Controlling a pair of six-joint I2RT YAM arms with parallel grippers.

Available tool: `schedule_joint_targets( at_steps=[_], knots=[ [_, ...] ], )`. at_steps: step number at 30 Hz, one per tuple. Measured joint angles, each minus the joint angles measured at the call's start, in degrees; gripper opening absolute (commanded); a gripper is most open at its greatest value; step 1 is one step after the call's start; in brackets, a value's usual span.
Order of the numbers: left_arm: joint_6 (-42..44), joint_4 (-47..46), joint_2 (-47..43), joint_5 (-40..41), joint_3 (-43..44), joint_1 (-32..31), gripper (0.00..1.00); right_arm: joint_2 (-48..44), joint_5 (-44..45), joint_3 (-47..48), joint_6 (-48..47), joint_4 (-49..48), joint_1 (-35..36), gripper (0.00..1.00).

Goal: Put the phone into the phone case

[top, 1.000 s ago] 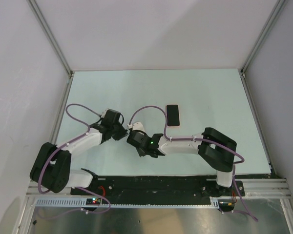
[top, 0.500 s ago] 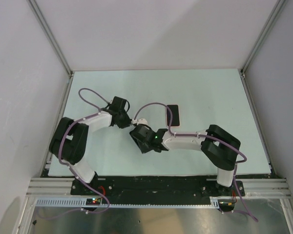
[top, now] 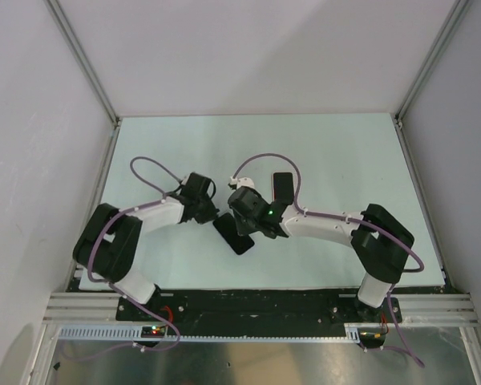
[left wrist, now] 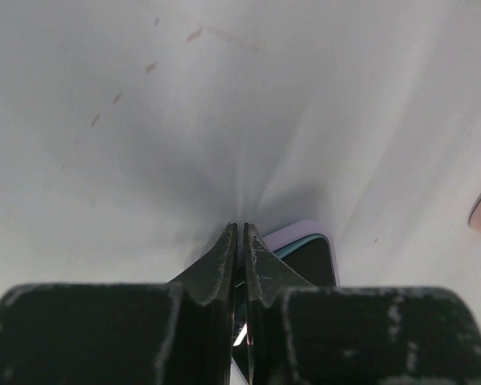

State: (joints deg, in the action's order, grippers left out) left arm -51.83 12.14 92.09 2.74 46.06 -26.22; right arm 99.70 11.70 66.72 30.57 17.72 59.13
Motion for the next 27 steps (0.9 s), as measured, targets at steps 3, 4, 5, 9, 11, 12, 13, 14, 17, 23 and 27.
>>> schedule_joint_targets(
  at_steps=[3,4,5,9,11,12,13,14,17,23,27],
  knots=[
    [-2.3,-1.4,-3.8,1.1,-4.4,-1.5,0.10,-0.6,-0.1,0.0,-0.7,-0.5,-1.3,0.25],
    [-2.9,-1.6,-5.0,1.5,-5.6,-2.1,0.10,-0.6,-0.2,0.0,-1.1,-0.7,-1.6,0.26],
    [-3.8,-1.7,-6.5,1.9,-7.2,-2.8,0.10,-0.6,-0.2,0.0,-1.4,-0.9,-2.0,0.27],
    [-6.4,-1.7,-12.1,3.0,-12.2,-5.7,0.14,-0.6,-1.1,-0.5,-2.8,-1.9,-2.3,0.28],
    [-7.3,-1.2,-15.2,3.3,-14.3,-6.4,0.20,-0.7,-1.9,-1.0,-3.6,-2.6,-2.0,0.28],
    [-7.7,-0.9,-16.9,3.5,-15.3,-6.4,0.22,-0.7,-2.1,-1.2,-3.8,-2.7,-1.8,0.28],
    [-7.9,-0.5,-18.8,3.8,-16.2,-6.4,0.23,-0.7,-2.2,-1.4,-4.2,-2.8,-1.4,0.28],
    [-8.1,0.0,-20.7,4.1,-16.9,-6.4,0.24,-0.7,-2.4,-1.5,-4.6,-2.9,-1.0,0.28],
    [-8.1,1.1,-24.6,4.6,-17.7,-6.5,0.25,-0.6,-2.6,-1.5,-5.3,-3.1,0.4,0.27],
    [-6.6,3.0,-26.6,5.4,-17.8,-8.1,0.22,-0.6,-2.7,-1.6,-5.7,-3.1,1.7,0.26],
    [-4.6,6.4,-26.1,7.2,-17.0,-10.1,0.19,-0.6,-2.4,-1.9,-5.7,-3.1,1.6,0.25]
  ],
)
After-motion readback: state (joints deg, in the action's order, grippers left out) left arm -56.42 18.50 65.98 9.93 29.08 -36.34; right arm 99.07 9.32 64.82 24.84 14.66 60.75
